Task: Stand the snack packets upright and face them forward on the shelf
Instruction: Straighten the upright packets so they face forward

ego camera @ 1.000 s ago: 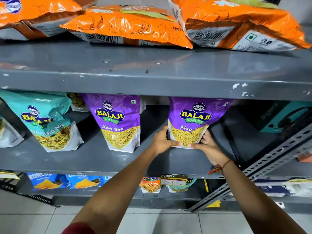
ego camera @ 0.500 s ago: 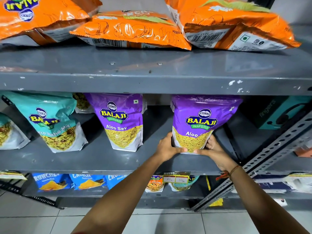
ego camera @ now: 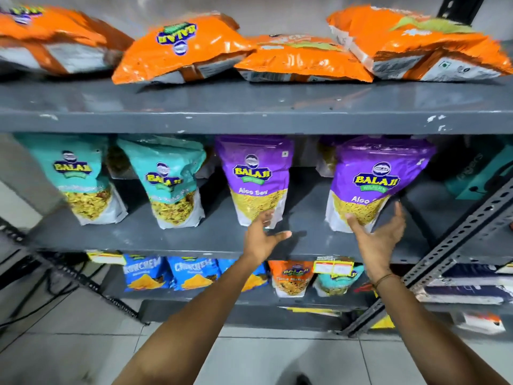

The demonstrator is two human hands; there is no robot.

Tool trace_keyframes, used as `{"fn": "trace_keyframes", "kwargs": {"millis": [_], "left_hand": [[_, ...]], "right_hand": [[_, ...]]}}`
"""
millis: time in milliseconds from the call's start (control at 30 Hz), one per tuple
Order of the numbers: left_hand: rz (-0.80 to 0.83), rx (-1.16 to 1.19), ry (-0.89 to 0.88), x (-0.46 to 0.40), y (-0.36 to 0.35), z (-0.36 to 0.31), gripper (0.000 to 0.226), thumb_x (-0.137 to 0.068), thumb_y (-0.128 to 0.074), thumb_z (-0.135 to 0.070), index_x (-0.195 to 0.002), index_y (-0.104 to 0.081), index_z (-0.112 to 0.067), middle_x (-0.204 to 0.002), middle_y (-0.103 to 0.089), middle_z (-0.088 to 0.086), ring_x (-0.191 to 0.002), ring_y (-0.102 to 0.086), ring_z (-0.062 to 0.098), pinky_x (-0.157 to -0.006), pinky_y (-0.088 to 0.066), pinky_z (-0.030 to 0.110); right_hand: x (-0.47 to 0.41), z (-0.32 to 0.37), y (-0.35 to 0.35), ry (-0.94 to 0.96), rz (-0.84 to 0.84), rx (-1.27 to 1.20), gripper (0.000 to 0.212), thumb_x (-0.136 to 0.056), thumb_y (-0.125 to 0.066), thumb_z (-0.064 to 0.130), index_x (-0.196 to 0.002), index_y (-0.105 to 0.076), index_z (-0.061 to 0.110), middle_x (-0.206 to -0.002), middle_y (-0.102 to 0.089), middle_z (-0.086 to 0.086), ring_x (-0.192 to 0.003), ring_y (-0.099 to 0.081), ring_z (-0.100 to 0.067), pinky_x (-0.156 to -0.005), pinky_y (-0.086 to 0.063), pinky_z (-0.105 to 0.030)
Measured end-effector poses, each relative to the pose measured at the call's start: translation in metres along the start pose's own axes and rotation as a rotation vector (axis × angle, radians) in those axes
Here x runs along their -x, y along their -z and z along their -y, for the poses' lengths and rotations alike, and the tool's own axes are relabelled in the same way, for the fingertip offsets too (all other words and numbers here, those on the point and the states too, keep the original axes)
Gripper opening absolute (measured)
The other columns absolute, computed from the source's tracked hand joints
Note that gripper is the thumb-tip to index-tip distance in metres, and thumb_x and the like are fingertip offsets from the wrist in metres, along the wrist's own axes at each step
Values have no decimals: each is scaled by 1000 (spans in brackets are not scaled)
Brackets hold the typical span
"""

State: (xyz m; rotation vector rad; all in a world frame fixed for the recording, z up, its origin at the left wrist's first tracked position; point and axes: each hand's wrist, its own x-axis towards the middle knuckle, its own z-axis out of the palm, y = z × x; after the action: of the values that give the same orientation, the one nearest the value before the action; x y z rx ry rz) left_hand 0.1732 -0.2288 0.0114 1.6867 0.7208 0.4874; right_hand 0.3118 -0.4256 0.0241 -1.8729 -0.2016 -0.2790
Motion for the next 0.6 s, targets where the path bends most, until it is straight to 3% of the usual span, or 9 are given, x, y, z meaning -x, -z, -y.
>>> {"fn": "trace_keyframes", "kwargs": {"millis": [100,167,233,333,467,533,600], "left_hand": [[-65,0,36,10,46,11,65,-60,-90,-25,-117,-58,-24,-113,-64,-4,-110,-61,19,-101,-50,40],[-98,8,56,10,68,14,68,-64,-89,-18,-124,-57,-18,-115,-62,-1,-112,-59,17,-100,-49,32],[-126,11,83,6,90,14,73,-67,-86,-13,-132,-52,-11,-121,-60,2,-115,-56,16,-96,-46,24],[-126,-15,102,-10,110,19,84,-67,-86,-12,-139,-44,-8,-130,-57,10,-121,-54,22,-105,-45,35],[-77,34,156,-42,117,19,95,-66,-83,3,-145,-31,-5,-147,-41,23,-137,-41,35,-113,-38,48],[10,8,156,-60,118,22,103,-66,-84,1,-149,-23,-8,-153,-34,20,-142,-34,32,-116,-34,46],[100,-19,133,-76,119,28,111,-64,-86,-3,-151,-18,-10,-156,-31,14,-145,-30,26,-117,-31,41]], "right_hand": [[39,25,-19,120,-72,24,91,-68,-78,42,-140,-34,8,-142,-39,-18,-133,-31,-30,-112,-23,-36],[54,35,-34,166,-19,24,84,-71,-79,38,-138,-37,9,-139,-41,-17,-130,-34,-29,-110,-25,-32],[62,39,-57,185,115,-5,78,-73,-79,37,-136,-40,14,-132,-46,-8,-124,-42,-25,-107,-33,-29],[63,38,-90,79,417,-33,80,-70,-82,30,-137,-40,20,-130,-47,0,-115,-50,-19,-97,-49,-47],[48,34,-129,-68,703,-31,97,-65,-86,17,-143,-29,20,-145,-41,-7,-128,-44,-21,-105,-44,-46],[37,32,-145,-113,809,-64,94,-60,-87,21,-137,-33,30,-142,-45,2,-130,-45,-18,-107,-42,-46],[30,27,-159,-166,882,-86,84,-53,-87,31,-123,-40,33,-136,-54,0,-127,-52,-20,-106,-44,-48]]}}
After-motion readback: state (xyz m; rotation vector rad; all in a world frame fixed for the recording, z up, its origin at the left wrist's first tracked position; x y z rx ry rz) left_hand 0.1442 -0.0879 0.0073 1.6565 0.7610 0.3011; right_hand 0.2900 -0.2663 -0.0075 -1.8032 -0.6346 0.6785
